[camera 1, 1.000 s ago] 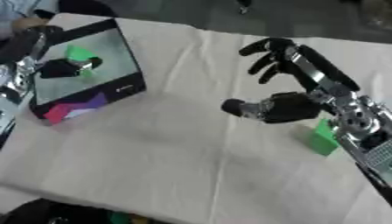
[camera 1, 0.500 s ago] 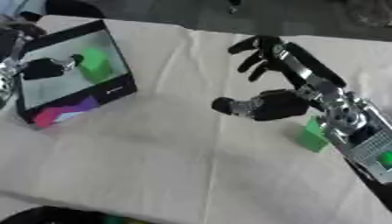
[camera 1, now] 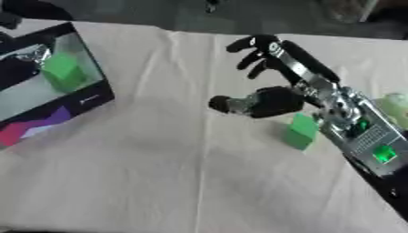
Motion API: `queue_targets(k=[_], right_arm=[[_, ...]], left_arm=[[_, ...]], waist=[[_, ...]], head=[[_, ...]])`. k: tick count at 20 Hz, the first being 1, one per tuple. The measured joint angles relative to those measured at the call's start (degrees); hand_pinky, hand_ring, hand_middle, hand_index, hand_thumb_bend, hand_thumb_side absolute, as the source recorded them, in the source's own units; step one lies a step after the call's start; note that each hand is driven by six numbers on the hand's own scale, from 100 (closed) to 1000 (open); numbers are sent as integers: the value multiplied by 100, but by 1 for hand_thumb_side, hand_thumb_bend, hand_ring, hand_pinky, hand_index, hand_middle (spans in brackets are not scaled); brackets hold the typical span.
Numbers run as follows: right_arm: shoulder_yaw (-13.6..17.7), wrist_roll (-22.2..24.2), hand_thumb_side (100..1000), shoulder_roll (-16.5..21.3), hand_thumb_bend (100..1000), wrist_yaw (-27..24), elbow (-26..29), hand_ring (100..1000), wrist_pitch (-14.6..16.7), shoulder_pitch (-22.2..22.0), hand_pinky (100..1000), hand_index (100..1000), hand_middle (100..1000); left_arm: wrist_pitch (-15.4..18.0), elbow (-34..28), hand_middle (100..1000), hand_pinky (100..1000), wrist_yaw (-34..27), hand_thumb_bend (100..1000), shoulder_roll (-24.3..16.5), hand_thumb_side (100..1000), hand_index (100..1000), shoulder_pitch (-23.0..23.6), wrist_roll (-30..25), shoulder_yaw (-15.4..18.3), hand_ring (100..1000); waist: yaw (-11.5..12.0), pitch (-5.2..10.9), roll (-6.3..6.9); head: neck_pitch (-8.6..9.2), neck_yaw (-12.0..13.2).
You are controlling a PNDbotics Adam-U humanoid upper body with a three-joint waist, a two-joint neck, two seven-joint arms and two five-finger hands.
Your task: Pick up the objects with one hand, pass them to the other hand, and then place them into the box on the other side of the table.
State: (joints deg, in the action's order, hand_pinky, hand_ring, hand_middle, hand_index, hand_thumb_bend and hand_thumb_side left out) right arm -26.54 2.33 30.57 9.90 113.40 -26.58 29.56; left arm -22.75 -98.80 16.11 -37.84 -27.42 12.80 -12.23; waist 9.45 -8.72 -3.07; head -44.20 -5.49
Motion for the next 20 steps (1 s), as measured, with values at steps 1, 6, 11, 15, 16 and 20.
queue_targets(k=[1, 6, 11, 15, 16, 20], right_arm=[[15, 29, 383, 52, 660, -2, 0, 731, -83, -31, 648, 804, 819], [131, 200, 377, 430, 654, -346, 0, 749, -577, -223, 685, 805, 828], [260, 379, 372, 912, 650, -487, 0, 772, -786, -340, 732, 810, 835], [346, 580, 354, 1240, 647, -431, 1, 789, -748, -357, 770, 823, 840], [353, 641, 349, 1312, 643, -397, 2, 791, -741, -385, 778, 824, 840], [359, 881, 326, 1539, 638, -230, 3, 801, -794, -540, 807, 827, 839]], left_arm=[[-26, -38, 675, 907, -16, 415, -10, 523, 757, 30, 2, 0, 648], [-205, -58, 676, 909, 17, 418, -48, 532, 755, 146, -93, 0, 649], [-261, -61, 674, 910, 44, 417, -50, 534, 751, 186, -147, 0, 649], [-263, -78, 673, 910, 61, 418, -51, 535, 750, 221, -149, 0, 650], [-263, -89, 673, 910, 62, 418, -51, 534, 749, 221, -149, 0, 650], [-263, -94, 672, 909, 74, 419, -57, 536, 747, 221, -149, -1, 650]], waist=[[-17, 0, -11], [-68, 1, -25], [-109, 1, -43], [-126, 1, -57], [-128, 1, -57], [-130, 1, -69]], head=[[0, 1], [0, 25], [0, 26], [0, 4], [0, -12], [0, -86]])
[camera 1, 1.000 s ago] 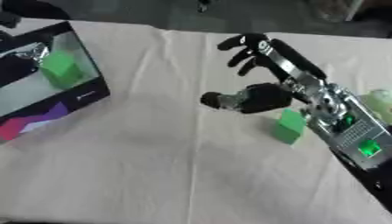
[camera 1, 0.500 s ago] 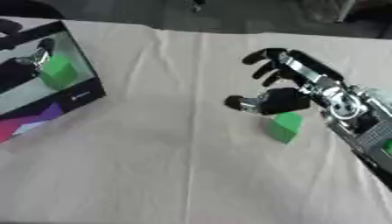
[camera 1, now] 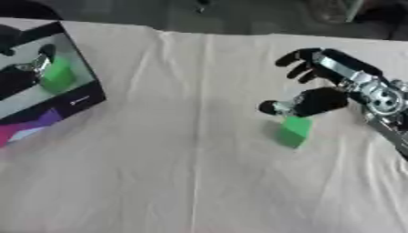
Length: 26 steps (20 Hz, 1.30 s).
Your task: Pick up the objects with one hand, pass them to the other hand, and then place them into the box on the other side of the table.
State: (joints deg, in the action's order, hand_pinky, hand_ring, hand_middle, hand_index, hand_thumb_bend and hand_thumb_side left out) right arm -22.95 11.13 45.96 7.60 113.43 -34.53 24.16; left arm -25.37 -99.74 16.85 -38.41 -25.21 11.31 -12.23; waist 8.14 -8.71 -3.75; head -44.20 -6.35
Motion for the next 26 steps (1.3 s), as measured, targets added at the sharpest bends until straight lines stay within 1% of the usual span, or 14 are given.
queue_targets(k=[4, 7, 14, 20, 26], right_arm=[[2, 241, 287, 120, 623, 178, 1, 809, -72, -134, 828, 827, 837], [-12, 438, 266, 138, 618, 332, 1, 814, -107, -192, 840, 827, 833], [-48, 880, 258, 139, 605, 855, 1, 823, -248, -259, 870, 829, 827], [-51, 1118, 260, 122, 596, 1298, 2, 827, -456, -335, 885, 829, 823], [-85, 1286, 251, 120, 575, 1555, 2, 833, -628, -421, 903, 830, 819]], left_arm=[[0, 1, 670, 908, 22, 417, -10, 536, 743, 5, 0, 0, 649], [-2, 3, 668, 907, 39, 416, -10, 535, 740, 5, 2, 0, 649], [-10, 6, 665, 906, 65, 416, -10, 537, 737, 7, 10, -1, 647], [-10, 6, 663, 905, 86, 416, -6, 536, 735, 10, 10, -1, 646], [-13, 7, 661, 905, 111, 415, 19, 536, 733, 34, 14, -1, 646]], waist=[[-1, 0, -11], [0, 0, -11], [9, 0, -11], [22, 0, -11], [25, -1, -11]], head=[[0, -86], [0, -134], [0, -238], [0, -272], [0, -319]])
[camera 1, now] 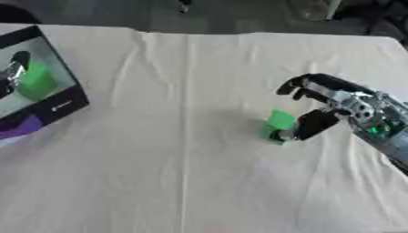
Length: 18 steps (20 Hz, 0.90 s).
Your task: Pick up the objects with one hand, pass them to the other hand, and then place them into the box on the other side of the table.
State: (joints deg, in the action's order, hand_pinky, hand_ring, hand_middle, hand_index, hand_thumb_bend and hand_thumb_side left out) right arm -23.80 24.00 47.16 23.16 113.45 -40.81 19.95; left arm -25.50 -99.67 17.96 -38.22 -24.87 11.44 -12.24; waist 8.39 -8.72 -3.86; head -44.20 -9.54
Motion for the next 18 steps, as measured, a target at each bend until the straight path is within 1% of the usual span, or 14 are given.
queue_targets(k=[11, 18], right_arm=[[-9, 297, 249, -4, 564, 309, 0, 835, -175, -70, 911, 818, 799], [-35, 318, 251, -82, 555, 359, -29, 832, -239, -79, 906, 807, 785]], left_arm=[[-12, 32, 659, 904, 32, 412, 6, 534, 730, 15, 22, 0, 646], [-7, 32, 659, 903, 71, 412, 47, 533, 730, 18, 39, 0, 646]], waist=[[12, -6, 0], [27, -6, 0]], head=[[0, -32], [0, -68]])
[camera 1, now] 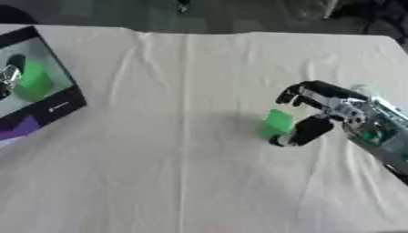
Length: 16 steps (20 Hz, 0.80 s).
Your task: Pick up the objects with one hand, pass them to the other hand, and then place them into the box on the other side of the table.
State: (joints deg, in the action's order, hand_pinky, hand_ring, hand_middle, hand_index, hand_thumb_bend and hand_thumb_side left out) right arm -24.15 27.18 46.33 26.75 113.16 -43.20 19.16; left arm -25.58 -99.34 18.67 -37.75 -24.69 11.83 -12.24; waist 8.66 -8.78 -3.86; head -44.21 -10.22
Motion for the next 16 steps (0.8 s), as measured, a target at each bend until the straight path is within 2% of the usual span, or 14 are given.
queue_targets(k=[16], right_arm=[[-43, -282, 251, -170, 548, -51, -553, 830, -257, 39, 910, 816, 783]], left_arm=[[26, 1, 659, 906, 106, 401, 56, 536, 727, 17, 29, 0, 648]], waist=[[24, -17, 0]], head=[[0, -57]])
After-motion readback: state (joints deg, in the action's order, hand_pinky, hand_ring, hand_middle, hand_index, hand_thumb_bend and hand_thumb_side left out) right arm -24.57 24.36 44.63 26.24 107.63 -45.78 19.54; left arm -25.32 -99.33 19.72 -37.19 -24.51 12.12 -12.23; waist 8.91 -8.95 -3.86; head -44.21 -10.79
